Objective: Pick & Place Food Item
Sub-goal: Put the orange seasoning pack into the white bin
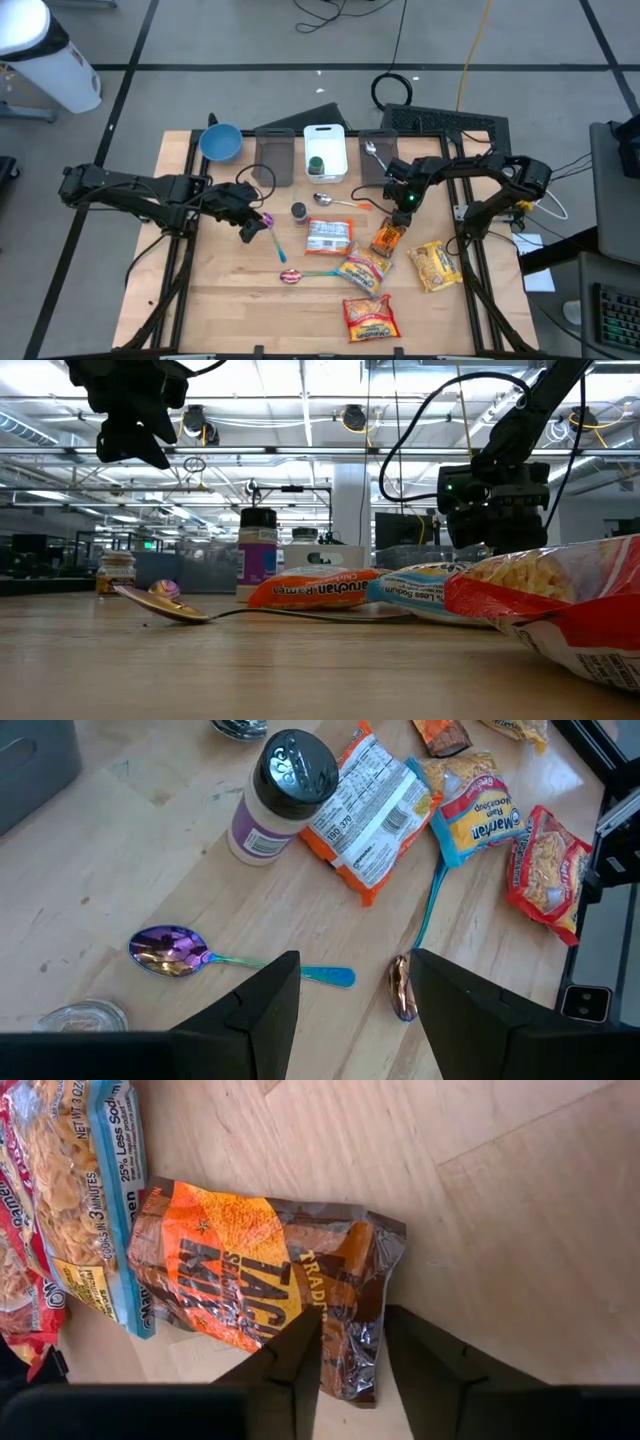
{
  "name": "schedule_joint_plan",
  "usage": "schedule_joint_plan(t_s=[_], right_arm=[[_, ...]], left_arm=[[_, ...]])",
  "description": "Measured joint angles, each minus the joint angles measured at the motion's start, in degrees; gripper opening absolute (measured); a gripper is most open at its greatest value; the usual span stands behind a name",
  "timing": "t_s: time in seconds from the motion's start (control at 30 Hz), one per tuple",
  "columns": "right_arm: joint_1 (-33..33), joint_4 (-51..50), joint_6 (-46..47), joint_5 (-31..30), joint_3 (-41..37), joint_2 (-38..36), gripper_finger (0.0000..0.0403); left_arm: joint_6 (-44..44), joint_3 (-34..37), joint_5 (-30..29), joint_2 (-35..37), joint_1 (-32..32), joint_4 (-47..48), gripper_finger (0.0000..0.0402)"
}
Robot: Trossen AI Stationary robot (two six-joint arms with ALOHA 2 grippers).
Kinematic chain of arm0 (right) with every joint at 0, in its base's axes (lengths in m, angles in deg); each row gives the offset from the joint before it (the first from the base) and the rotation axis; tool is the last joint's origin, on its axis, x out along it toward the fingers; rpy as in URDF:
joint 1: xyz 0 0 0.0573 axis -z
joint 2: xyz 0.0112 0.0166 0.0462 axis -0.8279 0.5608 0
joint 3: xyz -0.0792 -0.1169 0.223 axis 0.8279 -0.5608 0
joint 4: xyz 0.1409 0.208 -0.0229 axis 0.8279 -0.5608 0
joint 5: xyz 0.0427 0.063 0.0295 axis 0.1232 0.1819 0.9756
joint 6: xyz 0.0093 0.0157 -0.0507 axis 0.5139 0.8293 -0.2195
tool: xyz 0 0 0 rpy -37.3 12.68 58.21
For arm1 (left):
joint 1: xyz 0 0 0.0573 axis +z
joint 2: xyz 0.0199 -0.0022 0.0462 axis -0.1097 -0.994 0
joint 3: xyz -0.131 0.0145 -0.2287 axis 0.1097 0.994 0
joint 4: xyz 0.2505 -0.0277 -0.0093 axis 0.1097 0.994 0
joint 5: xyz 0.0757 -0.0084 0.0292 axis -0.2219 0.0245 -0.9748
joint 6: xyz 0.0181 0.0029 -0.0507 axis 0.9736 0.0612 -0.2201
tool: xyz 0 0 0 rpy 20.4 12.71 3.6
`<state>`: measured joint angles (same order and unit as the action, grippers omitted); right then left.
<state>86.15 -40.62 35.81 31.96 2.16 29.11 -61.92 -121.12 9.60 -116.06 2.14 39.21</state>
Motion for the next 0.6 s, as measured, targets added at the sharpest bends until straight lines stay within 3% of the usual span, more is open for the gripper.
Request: schedule_joint_plan(t_s=[0.33,0.6], right_arm=[[0.0,-0.2,0.0,-0.1,0.0,0.0,0.0010],[0.0,-0.2,0.4,-1.4,0.0,0.0,0.0001]], left_arm=[[-0.3,0.0,0.0,0.0,0.0,0.0,0.0200],[-0.3,0.0,0.0,0.0,0.0,0.0,0.0200]])
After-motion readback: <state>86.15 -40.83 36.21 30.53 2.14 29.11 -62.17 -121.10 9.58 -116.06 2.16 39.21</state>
